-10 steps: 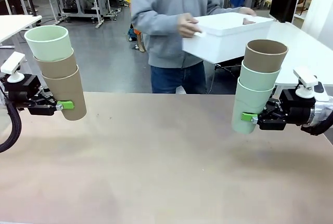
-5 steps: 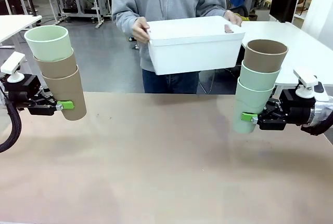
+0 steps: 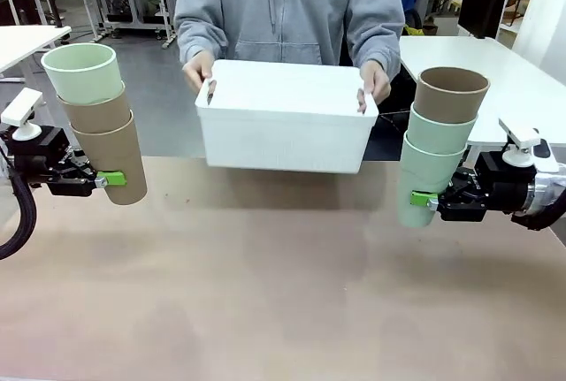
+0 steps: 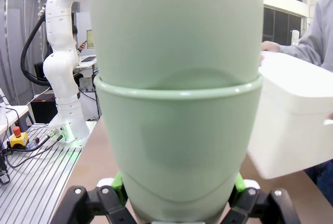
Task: Stack the cups and store them in the basket.
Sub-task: Place the stack of Reusable plastic cups into the Pantry Basket.
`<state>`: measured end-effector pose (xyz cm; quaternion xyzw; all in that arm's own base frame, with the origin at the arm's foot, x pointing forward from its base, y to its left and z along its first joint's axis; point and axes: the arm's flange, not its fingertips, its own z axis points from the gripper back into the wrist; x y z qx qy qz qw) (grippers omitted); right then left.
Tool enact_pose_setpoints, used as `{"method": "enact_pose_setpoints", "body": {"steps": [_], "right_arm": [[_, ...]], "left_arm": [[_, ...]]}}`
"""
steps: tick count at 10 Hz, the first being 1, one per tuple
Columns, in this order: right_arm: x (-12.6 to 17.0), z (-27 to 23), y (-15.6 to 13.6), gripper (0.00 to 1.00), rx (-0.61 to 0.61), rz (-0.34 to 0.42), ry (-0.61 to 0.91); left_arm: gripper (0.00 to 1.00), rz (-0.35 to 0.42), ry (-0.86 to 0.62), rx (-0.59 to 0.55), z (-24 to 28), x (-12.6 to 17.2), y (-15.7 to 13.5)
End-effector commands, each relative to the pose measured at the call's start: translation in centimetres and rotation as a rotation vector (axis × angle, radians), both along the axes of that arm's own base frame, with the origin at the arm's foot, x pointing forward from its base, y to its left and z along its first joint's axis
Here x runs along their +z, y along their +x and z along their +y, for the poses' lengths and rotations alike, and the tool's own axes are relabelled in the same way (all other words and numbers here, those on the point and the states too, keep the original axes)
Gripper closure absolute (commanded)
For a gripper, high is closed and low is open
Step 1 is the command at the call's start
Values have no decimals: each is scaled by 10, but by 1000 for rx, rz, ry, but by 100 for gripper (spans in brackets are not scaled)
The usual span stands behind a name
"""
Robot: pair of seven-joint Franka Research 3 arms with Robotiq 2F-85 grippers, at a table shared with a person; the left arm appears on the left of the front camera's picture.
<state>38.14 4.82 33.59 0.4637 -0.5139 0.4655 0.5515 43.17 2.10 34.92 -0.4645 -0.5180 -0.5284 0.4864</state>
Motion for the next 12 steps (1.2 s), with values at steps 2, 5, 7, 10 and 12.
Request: {"method": "enact_pose_setpoints", "body": {"steps": [2,5,7,10,12], "right_arm": [[3,-1,1,16,-4,-7,2],[3,-1,1,16,-4,-7,2],[3,-1,1,16,-4,-7,2],[3,-1,1,16,-4,-7,2],[3,-1,1,16,-4,-7,2]], "left_arm": [[16,-9,-4,-4,-1,4,-1],[16,-9,-4,-4,-1,4,-1],[16,-9,-4,-4,-1,4,-1],[16,-9,-4,-4,-1,4,-1],[16,-9,-4,-4,-1,4,-1]]}}
